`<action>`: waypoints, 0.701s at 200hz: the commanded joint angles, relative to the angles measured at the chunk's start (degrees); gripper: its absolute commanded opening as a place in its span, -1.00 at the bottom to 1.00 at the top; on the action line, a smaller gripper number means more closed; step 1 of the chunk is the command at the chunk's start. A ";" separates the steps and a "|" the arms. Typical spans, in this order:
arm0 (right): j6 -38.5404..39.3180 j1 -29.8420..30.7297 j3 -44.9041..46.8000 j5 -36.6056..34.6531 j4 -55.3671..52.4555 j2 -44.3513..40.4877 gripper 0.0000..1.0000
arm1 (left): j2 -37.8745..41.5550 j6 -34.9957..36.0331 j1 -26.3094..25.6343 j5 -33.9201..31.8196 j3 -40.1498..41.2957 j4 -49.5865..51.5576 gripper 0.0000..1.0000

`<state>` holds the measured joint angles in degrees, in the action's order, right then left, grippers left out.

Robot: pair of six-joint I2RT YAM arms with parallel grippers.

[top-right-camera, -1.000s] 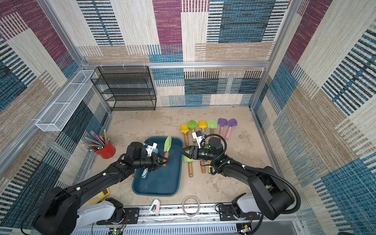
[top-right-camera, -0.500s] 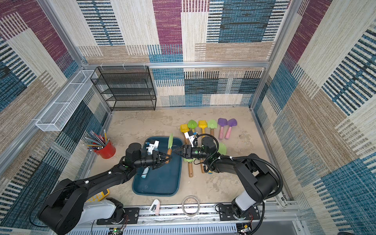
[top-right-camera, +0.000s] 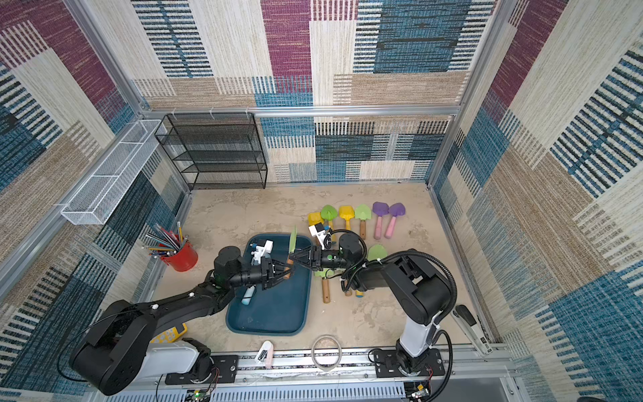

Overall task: Take the shovel out of the storage box
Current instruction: Pick up the shovel from the storage box.

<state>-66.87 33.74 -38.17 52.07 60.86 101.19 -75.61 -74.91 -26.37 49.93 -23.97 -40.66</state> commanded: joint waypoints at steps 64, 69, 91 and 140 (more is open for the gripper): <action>-9.68 0.98 -2.65 2.51 15.18 6.34 -0.31 | 0.04 -0.41 0.00 1.83 -0.20 -2.47 -0.92; -10.20 0.98 -2.61 2.46 15.88 6.71 -0.34 | -0.05 -0.49 -0.01 1.91 -0.20 -2.57 -0.92; -12.47 0.98 -2.85 2.00 18.85 8.38 -0.45 | -0.15 -0.76 0.00 2.14 -0.12 -3.03 -0.89; -14.16 0.99 -2.68 1.46 20.61 9.39 -0.56 | 0.75 1.51 0.00 1.93 -1.08 1.27 -0.32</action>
<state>-82.00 34.63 -40.73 53.32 76.05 110.39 -75.61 -74.48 -26.37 50.33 -24.14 -41.15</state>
